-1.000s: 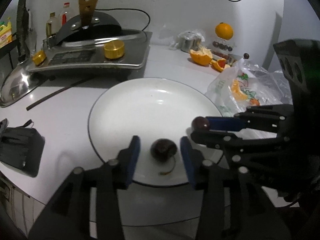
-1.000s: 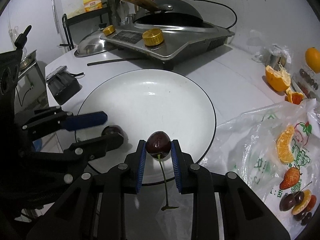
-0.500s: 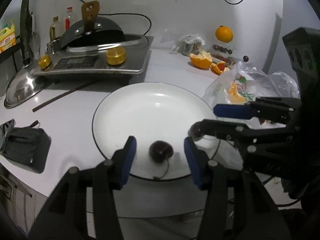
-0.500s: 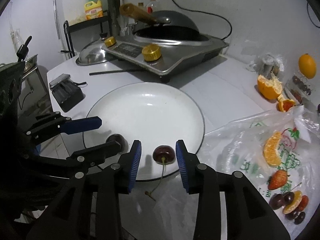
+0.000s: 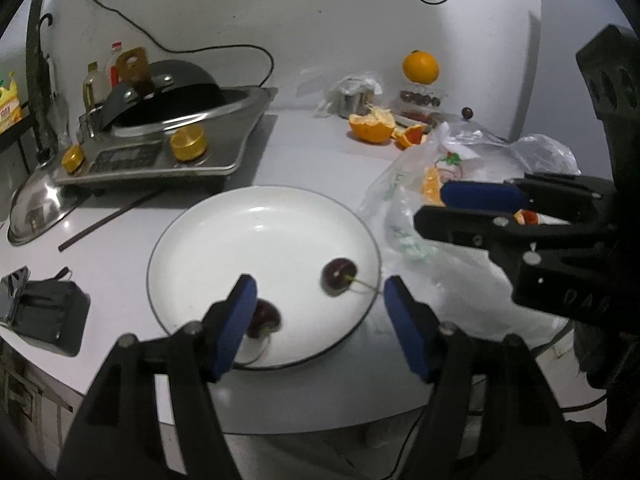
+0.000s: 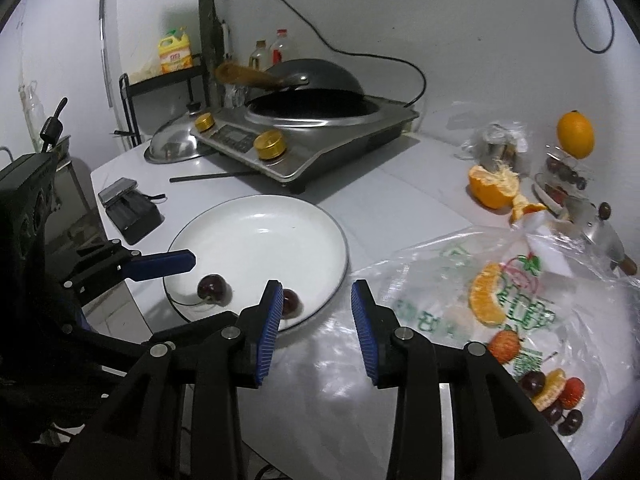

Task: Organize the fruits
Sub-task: 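Move both open grippers back to the fruit on the plastic bag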

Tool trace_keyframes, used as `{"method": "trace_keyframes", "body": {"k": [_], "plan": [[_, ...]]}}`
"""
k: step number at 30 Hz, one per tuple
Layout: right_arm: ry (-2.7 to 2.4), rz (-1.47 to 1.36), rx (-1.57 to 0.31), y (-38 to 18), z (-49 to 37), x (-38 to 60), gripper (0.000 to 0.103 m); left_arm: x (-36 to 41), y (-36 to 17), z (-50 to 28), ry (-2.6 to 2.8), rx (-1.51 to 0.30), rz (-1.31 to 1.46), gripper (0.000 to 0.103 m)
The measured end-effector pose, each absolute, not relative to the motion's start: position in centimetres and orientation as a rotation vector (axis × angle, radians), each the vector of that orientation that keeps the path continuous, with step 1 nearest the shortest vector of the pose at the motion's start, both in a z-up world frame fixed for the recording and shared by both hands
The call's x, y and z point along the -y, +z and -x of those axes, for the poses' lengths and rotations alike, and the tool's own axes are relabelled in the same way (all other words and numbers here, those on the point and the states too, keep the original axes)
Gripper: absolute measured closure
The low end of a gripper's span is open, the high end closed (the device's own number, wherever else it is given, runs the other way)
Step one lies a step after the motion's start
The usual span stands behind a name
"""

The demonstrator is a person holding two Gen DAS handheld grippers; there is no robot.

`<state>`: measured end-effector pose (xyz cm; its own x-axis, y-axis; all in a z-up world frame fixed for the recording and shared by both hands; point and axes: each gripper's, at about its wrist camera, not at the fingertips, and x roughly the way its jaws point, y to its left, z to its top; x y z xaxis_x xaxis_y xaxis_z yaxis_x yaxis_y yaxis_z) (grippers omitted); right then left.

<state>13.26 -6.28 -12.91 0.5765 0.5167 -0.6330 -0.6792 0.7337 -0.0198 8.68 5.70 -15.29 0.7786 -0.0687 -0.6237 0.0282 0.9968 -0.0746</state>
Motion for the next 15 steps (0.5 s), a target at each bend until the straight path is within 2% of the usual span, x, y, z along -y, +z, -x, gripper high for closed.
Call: {"method": "trace_keyframes", "body": {"k": [15], "plan": [[0.627,0.198,-0.623,-12.5,-13.9,13.6,0.065,0.0,-14.1,-9.6,-0.092,-0.681,-0.022,0.035]]}}
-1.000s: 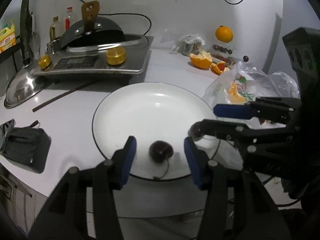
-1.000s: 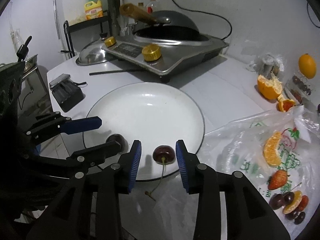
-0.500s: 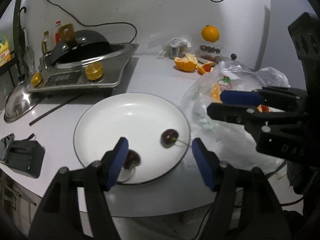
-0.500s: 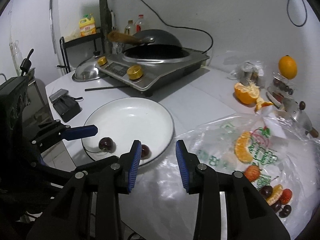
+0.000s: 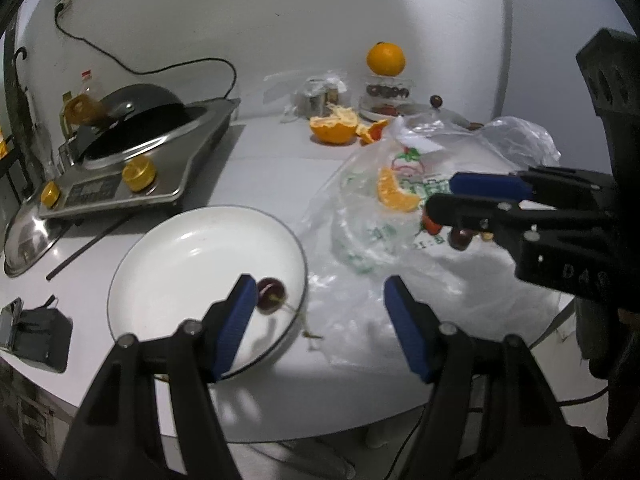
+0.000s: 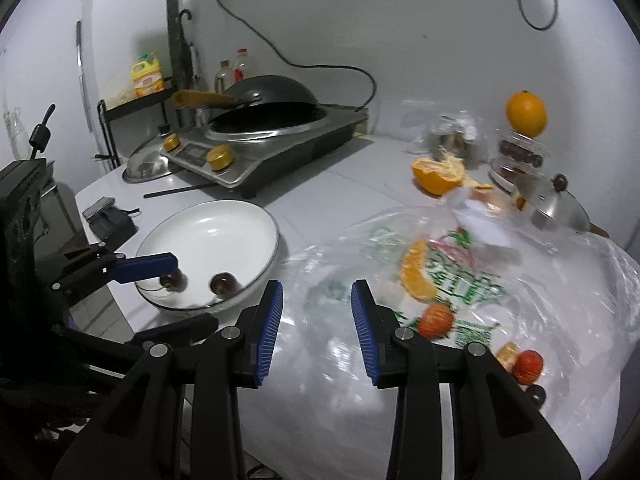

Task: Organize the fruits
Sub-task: 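Move both open grippers back to the fruit on the plastic bag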

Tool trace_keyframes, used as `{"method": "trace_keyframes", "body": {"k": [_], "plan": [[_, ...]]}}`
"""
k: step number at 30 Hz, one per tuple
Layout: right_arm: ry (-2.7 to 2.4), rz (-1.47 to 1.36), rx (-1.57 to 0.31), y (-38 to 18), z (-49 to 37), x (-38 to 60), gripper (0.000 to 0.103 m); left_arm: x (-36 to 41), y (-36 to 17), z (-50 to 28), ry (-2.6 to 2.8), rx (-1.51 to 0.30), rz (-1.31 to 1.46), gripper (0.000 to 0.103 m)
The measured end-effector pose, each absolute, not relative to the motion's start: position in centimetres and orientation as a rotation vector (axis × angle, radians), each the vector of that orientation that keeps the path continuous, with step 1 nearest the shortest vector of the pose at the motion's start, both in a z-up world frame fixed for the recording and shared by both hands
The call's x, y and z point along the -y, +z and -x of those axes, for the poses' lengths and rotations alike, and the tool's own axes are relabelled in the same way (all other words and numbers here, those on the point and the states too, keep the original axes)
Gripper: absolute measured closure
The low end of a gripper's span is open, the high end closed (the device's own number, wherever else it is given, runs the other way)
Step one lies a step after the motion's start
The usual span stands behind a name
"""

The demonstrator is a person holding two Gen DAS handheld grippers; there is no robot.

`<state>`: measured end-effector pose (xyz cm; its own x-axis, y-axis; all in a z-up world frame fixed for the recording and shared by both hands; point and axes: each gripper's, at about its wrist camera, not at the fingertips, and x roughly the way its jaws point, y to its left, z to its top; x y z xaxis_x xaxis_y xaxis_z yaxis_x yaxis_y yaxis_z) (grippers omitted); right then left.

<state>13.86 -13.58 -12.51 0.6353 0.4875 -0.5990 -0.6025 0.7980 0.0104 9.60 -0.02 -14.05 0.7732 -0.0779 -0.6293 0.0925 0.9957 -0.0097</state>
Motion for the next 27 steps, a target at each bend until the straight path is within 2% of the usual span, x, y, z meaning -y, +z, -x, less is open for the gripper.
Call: {"method": "trace_keyframes", "body": {"k": [27], "plan": [[0.474,0.081,-0.649,-14.9,-16.0,26.2,0.065,9.8,-13.9,-12.7,-0.166,-0.72,-0.135,0.035]]}}
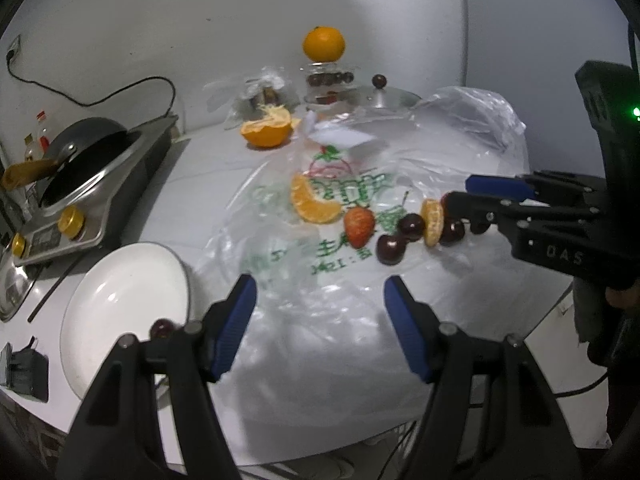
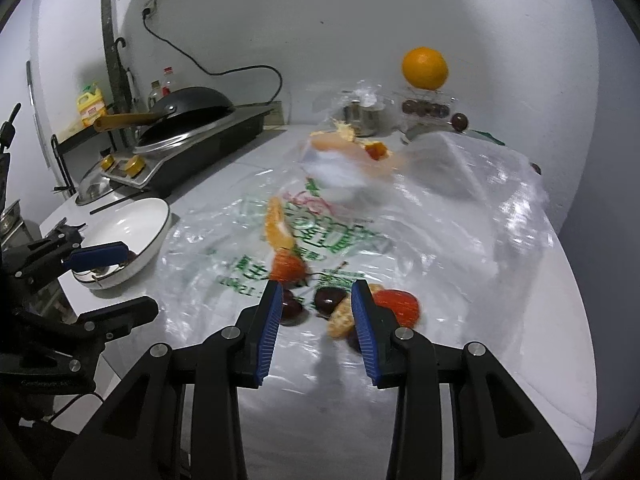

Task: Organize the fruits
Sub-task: 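Move both open grippers back to the fruit on the plastic bag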

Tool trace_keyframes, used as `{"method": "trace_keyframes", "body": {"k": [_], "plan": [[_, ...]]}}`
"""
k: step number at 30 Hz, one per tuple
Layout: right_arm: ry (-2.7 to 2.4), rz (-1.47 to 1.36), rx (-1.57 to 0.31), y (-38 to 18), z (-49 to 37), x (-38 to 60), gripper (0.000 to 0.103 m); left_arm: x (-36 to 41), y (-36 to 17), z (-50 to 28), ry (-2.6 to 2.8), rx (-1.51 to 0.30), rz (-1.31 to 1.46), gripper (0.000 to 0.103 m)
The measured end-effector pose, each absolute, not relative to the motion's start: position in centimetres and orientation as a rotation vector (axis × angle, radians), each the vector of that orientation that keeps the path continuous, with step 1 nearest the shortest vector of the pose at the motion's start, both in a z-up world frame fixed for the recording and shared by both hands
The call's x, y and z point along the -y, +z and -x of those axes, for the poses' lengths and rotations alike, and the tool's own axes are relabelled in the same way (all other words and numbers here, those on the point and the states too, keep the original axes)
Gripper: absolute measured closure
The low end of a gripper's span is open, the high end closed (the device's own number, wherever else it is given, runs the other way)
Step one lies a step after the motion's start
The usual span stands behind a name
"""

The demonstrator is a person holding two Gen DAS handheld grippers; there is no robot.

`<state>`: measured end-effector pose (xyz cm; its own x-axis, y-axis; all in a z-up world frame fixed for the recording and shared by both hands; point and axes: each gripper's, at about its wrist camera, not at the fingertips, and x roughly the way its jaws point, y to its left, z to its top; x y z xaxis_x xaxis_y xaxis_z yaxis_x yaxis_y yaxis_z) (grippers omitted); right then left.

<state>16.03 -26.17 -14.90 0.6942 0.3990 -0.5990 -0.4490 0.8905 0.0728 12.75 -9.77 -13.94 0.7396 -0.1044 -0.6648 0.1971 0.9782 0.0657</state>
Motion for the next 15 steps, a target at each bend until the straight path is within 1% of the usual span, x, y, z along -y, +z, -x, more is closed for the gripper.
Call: {"method": "trace_keyframes", "body": {"k": [15], "plan": [[0.439,0.042,-0.673,-16.1,-17.3,30.1,0.065,13.6,-14.7,-15.1,-0.199,-0.756,-0.183,0.035]]}}
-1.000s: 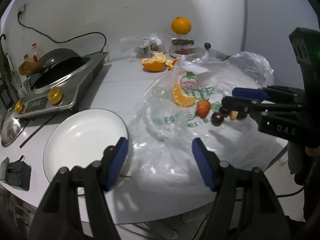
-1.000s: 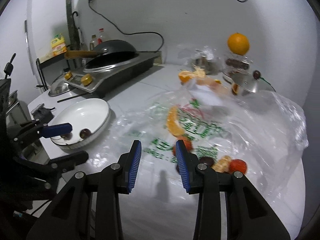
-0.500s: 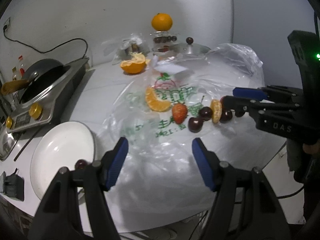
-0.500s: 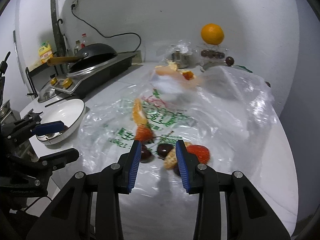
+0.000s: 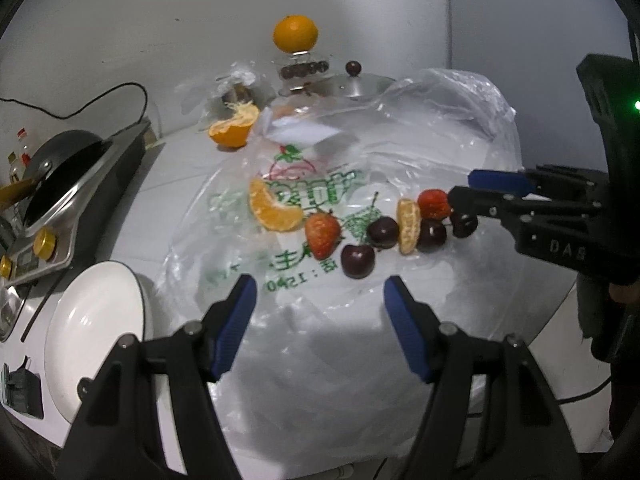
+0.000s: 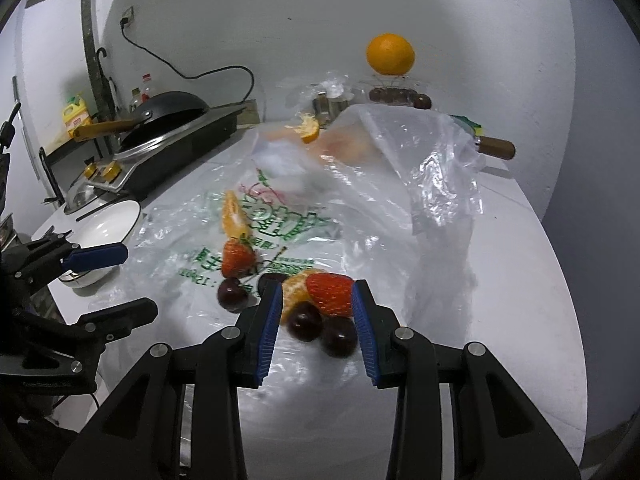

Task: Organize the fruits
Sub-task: 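Move both open grippers back to the fruit on the plastic bag, then close the left gripper on a cherry while the right gripper grasps another cherry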

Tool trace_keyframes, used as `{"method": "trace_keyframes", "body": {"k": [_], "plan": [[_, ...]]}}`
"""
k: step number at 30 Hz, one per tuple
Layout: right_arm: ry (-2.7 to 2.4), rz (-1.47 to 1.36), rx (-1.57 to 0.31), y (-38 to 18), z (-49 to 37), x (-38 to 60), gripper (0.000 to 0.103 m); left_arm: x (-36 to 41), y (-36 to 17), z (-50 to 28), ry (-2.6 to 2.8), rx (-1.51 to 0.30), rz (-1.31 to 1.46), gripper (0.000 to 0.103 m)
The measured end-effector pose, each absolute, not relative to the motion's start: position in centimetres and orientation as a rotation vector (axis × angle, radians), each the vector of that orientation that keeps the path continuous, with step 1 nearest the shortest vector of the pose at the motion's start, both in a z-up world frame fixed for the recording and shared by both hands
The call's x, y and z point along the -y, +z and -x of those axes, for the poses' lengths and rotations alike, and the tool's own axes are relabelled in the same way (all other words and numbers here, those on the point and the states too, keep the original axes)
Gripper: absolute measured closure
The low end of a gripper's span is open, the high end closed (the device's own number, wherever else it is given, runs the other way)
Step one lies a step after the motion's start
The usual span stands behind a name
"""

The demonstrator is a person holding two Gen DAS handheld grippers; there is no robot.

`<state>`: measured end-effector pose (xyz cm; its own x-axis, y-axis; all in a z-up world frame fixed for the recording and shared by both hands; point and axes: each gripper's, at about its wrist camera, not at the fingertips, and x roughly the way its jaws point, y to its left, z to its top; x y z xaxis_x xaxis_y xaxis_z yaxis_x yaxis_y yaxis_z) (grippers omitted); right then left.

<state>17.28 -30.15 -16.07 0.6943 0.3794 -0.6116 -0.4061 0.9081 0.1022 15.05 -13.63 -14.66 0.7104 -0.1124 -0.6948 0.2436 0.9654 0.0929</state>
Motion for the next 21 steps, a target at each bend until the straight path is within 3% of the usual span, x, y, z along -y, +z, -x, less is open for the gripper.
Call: {"method": "trace_keyframes", "body": {"k": [21], "plan": [[0.431,0.028,-0.708,-17.9,-19.0,33.6,0.065,17.3,-17.6,-19.7,-0.245,-0.823,-0.226,0.035]]}}
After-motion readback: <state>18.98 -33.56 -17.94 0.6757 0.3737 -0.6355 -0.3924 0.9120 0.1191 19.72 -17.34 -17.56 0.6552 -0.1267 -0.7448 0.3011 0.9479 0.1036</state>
